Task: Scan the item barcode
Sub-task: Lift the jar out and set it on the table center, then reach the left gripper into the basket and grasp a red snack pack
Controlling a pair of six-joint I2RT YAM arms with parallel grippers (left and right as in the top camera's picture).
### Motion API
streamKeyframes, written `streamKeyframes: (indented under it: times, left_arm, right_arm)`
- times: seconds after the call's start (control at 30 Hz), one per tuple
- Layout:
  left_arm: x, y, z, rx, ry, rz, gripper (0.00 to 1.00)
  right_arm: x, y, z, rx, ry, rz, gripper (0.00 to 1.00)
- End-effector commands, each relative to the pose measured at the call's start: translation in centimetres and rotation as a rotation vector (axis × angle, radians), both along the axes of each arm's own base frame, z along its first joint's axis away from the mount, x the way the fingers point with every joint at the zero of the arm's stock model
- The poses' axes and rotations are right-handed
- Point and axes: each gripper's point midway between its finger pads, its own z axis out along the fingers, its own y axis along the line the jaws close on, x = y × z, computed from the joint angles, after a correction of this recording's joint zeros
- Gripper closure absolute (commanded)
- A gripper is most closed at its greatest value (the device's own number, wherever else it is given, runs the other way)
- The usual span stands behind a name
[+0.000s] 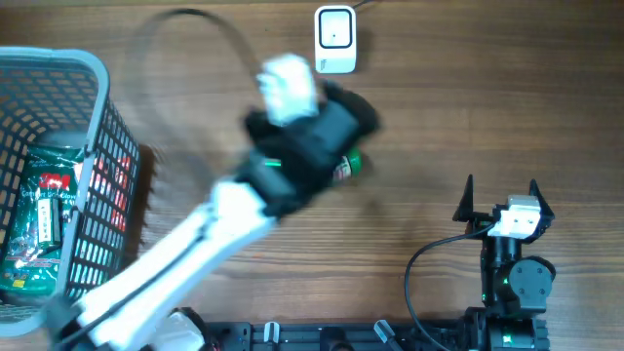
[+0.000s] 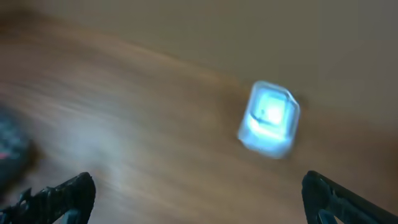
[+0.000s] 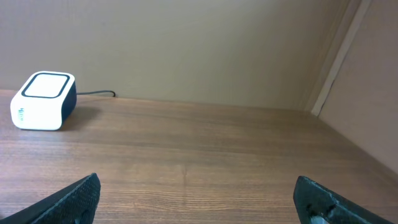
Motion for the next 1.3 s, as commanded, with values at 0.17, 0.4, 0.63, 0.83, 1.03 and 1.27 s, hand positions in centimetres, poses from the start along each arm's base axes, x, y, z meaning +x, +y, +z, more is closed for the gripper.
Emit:
streamKeyframes:
  times: [0.17,0.4,0.63,0.83,1.03,1.27]
  left_arm:
    - [-6.9,26.6,9.5,-0.317,-0.242,0.566,0.00]
    - [-8.8,35.7,-0.6,-0.656,0.032,0.878,0.00]
    - [-5.5,37.3,-12.6,-0.834,0.404,0.945,0.00]
    - [-4.4,38.0,-20.2,-0.878,0.576,1.015,0.00]
    - [-4.2,37.5,-23.7,-0.881,0.665,1.023,0.00]
    - [-4.5,36.4,-27.7,-0.837,0.663,1.005,0.20]
  right_arm:
    - [-0.1,-0.3,0.1,-0.013,-0.004,-0.015,0.00]
    - [-0.1,-0.3,0.1,-0.013,-0.004,-0.015,0.00]
    - [-0.1,-0.3,0.1,-0.013,-0.004,-0.015,0.00]
    - [-0.1,-0.3,0.1,-0.013,-0.004,-0.015,0.00]
    - [-0.1,-0.3,0.1,-0.013,-0.004,-0.015,0.00]
    - [-0.1,-0.3,0.1,-0.013,-0.004,-0.015,0.00]
